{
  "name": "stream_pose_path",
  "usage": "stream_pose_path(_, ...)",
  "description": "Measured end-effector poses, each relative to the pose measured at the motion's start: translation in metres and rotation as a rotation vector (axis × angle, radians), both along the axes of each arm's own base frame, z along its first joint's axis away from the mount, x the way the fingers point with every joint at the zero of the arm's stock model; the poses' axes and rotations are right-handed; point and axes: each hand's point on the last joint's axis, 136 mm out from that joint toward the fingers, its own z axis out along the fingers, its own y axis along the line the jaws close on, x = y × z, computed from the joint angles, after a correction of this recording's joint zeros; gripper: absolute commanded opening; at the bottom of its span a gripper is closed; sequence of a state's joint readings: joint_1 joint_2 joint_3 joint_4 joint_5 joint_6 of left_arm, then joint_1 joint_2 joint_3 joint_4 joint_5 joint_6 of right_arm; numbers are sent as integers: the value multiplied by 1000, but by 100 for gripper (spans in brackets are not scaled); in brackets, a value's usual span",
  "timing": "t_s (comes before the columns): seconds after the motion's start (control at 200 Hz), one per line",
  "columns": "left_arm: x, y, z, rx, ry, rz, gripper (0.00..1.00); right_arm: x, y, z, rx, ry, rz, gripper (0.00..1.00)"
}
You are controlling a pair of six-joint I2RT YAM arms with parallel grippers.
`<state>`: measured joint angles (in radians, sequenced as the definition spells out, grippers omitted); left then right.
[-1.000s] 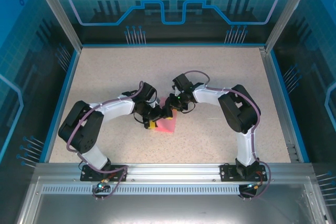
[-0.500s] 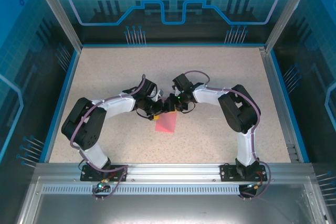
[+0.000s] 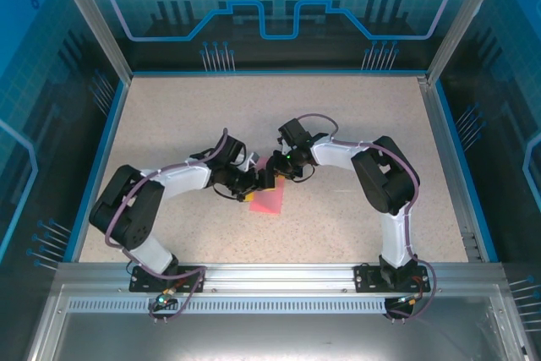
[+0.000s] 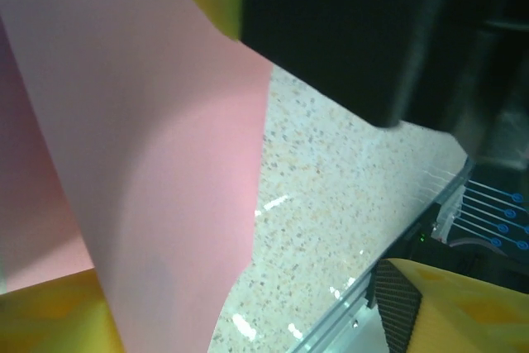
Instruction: Fold a paper plane with a square sheet of paper (pick it up from the middle)
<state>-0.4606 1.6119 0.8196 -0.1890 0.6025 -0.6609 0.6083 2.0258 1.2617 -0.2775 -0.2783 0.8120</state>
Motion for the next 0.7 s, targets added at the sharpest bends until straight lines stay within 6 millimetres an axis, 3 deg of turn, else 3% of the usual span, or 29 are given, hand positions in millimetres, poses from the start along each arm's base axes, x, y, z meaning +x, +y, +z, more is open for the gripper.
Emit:
stream_pose_path(0.255,5,-6,13,-49,-24,3,55,0,0,1,17,12,0,30)
stream_pose_path(0.445,9,-7,-3,-34,-2,13,48,0,0,4,55,23,3,31)
stream_pose_path(0.695,15,-7,-13,-15,-6,30,47,3,-30,16,90,11,-49,43)
